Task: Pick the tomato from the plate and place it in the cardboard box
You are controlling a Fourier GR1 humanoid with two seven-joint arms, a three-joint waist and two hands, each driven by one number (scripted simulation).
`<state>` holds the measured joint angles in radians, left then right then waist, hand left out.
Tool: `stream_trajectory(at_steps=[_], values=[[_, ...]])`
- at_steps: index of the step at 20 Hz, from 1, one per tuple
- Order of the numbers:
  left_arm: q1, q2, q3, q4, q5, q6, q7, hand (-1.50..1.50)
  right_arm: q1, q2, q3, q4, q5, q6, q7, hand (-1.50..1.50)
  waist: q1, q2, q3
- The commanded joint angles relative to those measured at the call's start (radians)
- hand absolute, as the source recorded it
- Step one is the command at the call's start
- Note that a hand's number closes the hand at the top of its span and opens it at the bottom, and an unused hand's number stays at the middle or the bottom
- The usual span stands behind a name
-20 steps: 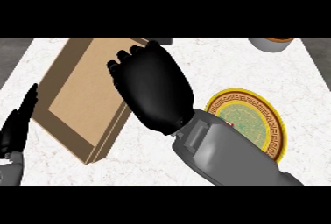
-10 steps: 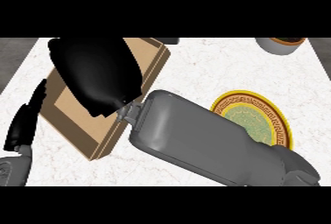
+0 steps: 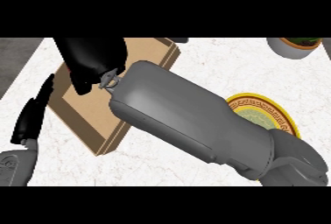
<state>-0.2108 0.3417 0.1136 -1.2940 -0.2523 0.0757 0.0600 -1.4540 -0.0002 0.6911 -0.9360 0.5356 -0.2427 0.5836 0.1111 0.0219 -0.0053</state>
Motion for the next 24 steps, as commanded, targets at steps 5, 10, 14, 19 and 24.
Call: stream_trajectory(at_steps=[5,10,14,19,24], values=[[-0.077,-0.013,-0.026,0.008,-0.011,-0.012,0.032,0.0,-0.058,0.0,0.108,0.218,-0.117,-0.108,-0.038,1.5,0.041,0.017,-0.002],[-0.071,-0.022,-0.025,0.026,-0.019,0.003,0.002,0.0,-0.022,0.0,0.106,0.299,-0.185,-0.162,-0.012,-1.5,0.06,0.027,-0.002],[-0.085,-0.036,-0.056,0.016,-0.032,-0.006,0.001,0.0,-0.037,0.0,0.085,0.34,-0.259,-0.162,-0.011,-1.5,0.087,0.034,-0.002],[-0.11,-0.031,-0.048,0.024,-0.027,-0.011,0.01,0.0,-0.035,0.0,0.113,0.335,-0.295,-0.241,-0.073,-1.5,0.104,0.036,-0.002],[-0.077,-0.037,-0.042,0.028,-0.032,0.005,-0.005,0.0,-0.059,0.0,0.077,0.322,-0.334,-0.372,-0.181,-1.5,0.079,0.024,0.0]])
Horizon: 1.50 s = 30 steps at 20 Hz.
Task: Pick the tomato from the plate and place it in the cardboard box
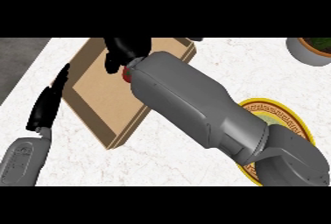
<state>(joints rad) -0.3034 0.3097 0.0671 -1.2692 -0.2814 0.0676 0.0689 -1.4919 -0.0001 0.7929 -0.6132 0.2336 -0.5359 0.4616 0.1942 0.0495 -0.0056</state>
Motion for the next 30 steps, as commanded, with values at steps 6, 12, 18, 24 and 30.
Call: stream_trajectory(at_steps=[6,12,18,24,30], values=[[0.057,0.013,0.028,0.002,0.01,0.008,-0.03,0.0,-0.019,0.0,-0.096,-0.018,-0.121,-0.225,-0.152,-1.5,-0.035,-0.016,0.002],[0.077,0.033,0.07,0.005,0.027,0.012,-0.03,0.0,-0.019,0.0,-0.192,-0.021,-0.245,-0.208,-0.329,-1.5,-0.092,-0.026,0.003],[0.159,0.041,0.096,-0.058,0.029,0.027,-0.004,0.0,0.046,-0.031,-0.28,-0.005,-0.246,-0.167,-0.416,-1.5,-0.172,-0.048,0.006],[0.196,0.063,0.124,-0.078,0.062,-0.017,0.0,0.0,0.096,-0.215,-0.339,-0.082,-0.265,0.026,-0.466,-1.5,-0.192,-0.054,0.006],[0.264,0.03,0.121,-0.108,0.042,0.018,-0.019,0.0,0.247,-0.327,-0.332,-0.24,-0.241,0.165,-0.449,-1.5,-0.198,-0.055,0.006]])
